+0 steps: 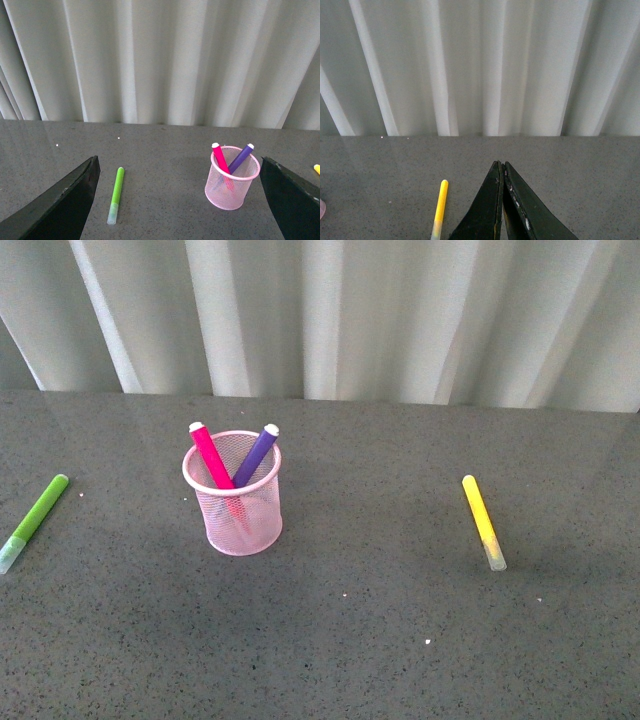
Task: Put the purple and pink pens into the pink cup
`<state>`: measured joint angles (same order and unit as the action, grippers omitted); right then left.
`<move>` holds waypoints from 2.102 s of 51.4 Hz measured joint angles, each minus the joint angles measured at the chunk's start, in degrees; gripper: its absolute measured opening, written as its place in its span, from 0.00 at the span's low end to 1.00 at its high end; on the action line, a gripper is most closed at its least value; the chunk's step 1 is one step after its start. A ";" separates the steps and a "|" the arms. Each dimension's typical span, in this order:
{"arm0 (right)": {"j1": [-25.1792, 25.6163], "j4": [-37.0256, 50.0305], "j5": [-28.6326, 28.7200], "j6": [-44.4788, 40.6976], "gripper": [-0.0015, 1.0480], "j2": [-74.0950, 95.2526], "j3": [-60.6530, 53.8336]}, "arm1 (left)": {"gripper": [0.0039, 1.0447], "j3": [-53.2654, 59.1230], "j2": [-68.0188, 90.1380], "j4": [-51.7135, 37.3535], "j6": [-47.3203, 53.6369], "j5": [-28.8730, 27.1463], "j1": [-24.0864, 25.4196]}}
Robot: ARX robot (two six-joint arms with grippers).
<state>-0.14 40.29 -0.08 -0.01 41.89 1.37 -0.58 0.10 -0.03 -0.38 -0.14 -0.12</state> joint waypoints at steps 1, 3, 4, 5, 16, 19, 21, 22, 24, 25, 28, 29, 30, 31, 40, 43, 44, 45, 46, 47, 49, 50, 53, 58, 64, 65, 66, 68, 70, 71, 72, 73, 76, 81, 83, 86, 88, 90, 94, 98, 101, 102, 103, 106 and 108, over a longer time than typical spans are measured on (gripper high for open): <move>0.00 -0.37 0.00 0.00 0.03 -0.46 -0.02 | 0.94 0.00 0.00 0.00 0.00 0.00 0.00; 0.00 -1.81 0.00 0.00 0.03 -2.14 -0.04 | 0.94 0.00 0.00 0.00 0.00 0.00 0.00; 0.00 -2.56 0.00 0.00 0.03 -2.99 -0.04 | 0.94 0.00 0.00 0.00 0.00 0.00 0.00; 0.00 -3.65 0.00 0.00 0.03 -4.20 -0.04 | 0.94 0.00 0.00 0.00 0.00 0.00 0.00; 0.00 -11.06 -0.02 0.02 0.03 -12.28 -0.11 | 0.94 0.00 0.00 0.00 0.00 0.00 0.00; 0.00 -12.61 0.00 0.02 0.03 -13.97 -0.13 | 0.94 0.00 0.00 0.00 0.00 0.00 0.00; 0.00 -13.84 -0.02 0.02 0.03 -15.26 -0.13 | 0.94 0.00 0.00 0.00 0.00 0.00 0.00; 0.00 -14.12 -0.02 0.02 0.03 -15.56 -0.13 | 0.94 0.00 0.00 0.00 0.00 0.00 0.00; 0.00 -15.23 -0.02 0.02 0.03 -16.76 -0.13 | 0.94 0.00 0.00 0.00 0.00 0.00 0.00; 0.00 -16.11 -0.02 0.02 0.03 -17.68 -0.15 | 0.94 0.00 0.00 0.00 0.00 0.00 0.00; 0.00 -18.18 -0.02 0.02 0.03 -19.87 -0.15 | 0.94 0.00 0.00 0.00 0.00 0.00 0.00; 0.00 -18.71 -0.02 0.02 0.03 -20.37 -0.15 | 0.94 0.00 0.00 0.00 0.00 0.00 0.00; 0.00 -19.45 0.00 0.02 0.03 -21.11 -0.15 | 0.94 0.00 0.00 0.00 0.00 0.00 0.00; 0.00 -19.93 -0.02 0.02 0.03 -21.64 -0.15 | 0.94 0.00 0.00 0.00 0.00 0.00 0.00; 0.00 -24.65 -0.02 0.02 0.03 -26.45 -0.15 | 0.94 0.00 0.00 0.00 0.00 0.02 0.00; 0.00 -25.55 -0.02 0.02 0.03 -27.39 -0.15 | 0.94 0.00 0.00 0.00 0.00 0.00 0.00; 0.00 -25.79 -0.02 0.02 0.03 -27.63 -0.15 | 0.94 0.00 0.00 0.00 0.00 0.00 0.00; 0.00 -26.23 -0.02 0.02 0.03 -28.09 -0.15 | 0.94 0.00 0.00 0.00 0.00 0.00 0.00; 0.00 -26.60 -0.02 0.02 0.03 -28.41 -0.15 | 0.94 0.00 0.00 0.00 0.00 0.00 0.00; 0.00 -26.91 -0.02 0.02 0.03 -28.72 -0.15 | 0.94 0.00 0.00 0.00 0.00 0.00 0.00; 0.00 -27.69 -0.02 0.02 0.03 -29.49 -0.15 | 0.94 0.00 0.00 0.00 0.00 0.00 0.00; 0.00 -28.00 -0.02 0.02 0.03 -29.79 -0.15 | 0.94 0.00 0.00 0.00 0.00 0.00 0.00; 0.00 -28.85 -0.02 0.02 0.03 -30.67 -0.15 | 0.94 0.00 0.00 0.00 0.00 0.00 0.00; 0.00 -29.92 -0.02 0.02 0.03 -31.76 -0.15 | 0.94 0.00 0.00 0.00 0.00 0.00 0.00; 0.00 -39.87 -0.04 0.04 0.03 -40.26 -0.13 | 0.94 0.00 0.00 0.00 0.00 -0.04 0.00; 0.00 -39.91 -0.02 0.04 0.03 -41.05 -0.13 | 0.94 0.00 0.00 0.00 0.00 -0.02 0.00; 0.00 -39.93 0.00 0.04 0.03 -41.55 -0.13 | 0.94 0.00 0.00 0.00 0.00 -0.02 0.00; 0.00 -40.09 -0.02 0.04 0.03 -41.64 -0.13 | 0.94 0.00 -0.04 0.00 0.00 0.00 0.00; 0.00 -40.17 -0.04 0.04 0.03 -41.64 -0.13 | 0.94 0.00 -0.02 0.00 0.00 0.02 0.00; 0.00 -40.17 -0.04 0.04 0.03 -41.64 -0.13 | 0.94 0.00 0.00 0.00 0.00 0.02 0.00; 0.00 -40.17 -0.04 0.04 0.03 -41.64 -0.13 | 0.94 0.00 0.00 0.00 0.00 0.02 0.00; 0.00 -40.17 -0.02 0.04 0.03 -41.64 -0.13 | 0.94 0.00 0.00 0.00 0.00 0.00 0.00; 0.00 -40.19 -0.02 0.04 0.13 -41.64 -0.13 | 0.94 0.00 -0.02 0.00 0.00 -0.02 0.00; 0.00 -40.19 -0.02 0.04 0.31 -41.64 -0.13 | 0.94 0.00 -0.02 0.00 0.00 0.00 0.00; 0.00 -40.19 -0.02 0.04 0.36 -41.64 -0.13 | 0.94 0.00 -0.02 0.00 0.00 0.02 0.00; 0.00 -40.19 -0.02 0.04 0.50 -41.64 -0.13 | 0.94 0.00 -0.02 0.00 0.00 0.02 0.00; 0.00 -40.19 -0.02 0.04 0.56 -41.64 -0.13 | 0.94 0.00 -0.02 0.00 0.00 0.00 0.00; 0.00 -40.19 -0.02 0.04 0.62 -41.64 -0.13 | 0.94 0.00 -0.02 0.00 0.00 0.00 0.00; 0.00 -40.19 -0.02 0.04 0.80 -41.64 -0.13 | 0.94 0.00 -0.02 0.00 0.00 0.00 0.00; 0.00 -40.19 -0.02 0.11 0.95 -41.64 -0.13 | 0.94 0.00 -0.02 0.00 0.00 0.00 0.00; 0.00 -40.19 -0.02 0.11 0.93 -41.64 -0.13 | 0.94 0.00 -0.02 0.00 0.00 0.00 0.00; 0.00 -40.19 -0.02 0.11 0.93 -41.64 -0.13 | 0.94 0.00 -0.02 0.00 0.00 0.00 0.00; 0.00 -40.19 -0.02 0.11 0.93 -41.64 -0.15 | 0.94 0.00 -0.02 0.00 0.00 0.00 0.00; 0.00 -40.19 -0.02 0.11 0.93 -41.64 -0.13 | 0.94 0.00 -0.02 0.00 0.00 0.00 0.00; 0.00 -40.19 -0.02 0.11 0.93 -41.64 -0.13 | 0.94 0.00 -0.02 0.00 0.00 0.00 0.00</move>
<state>-0.14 0.10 -0.10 0.10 0.25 1.23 -0.58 0.08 -0.03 -0.38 -0.14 -0.12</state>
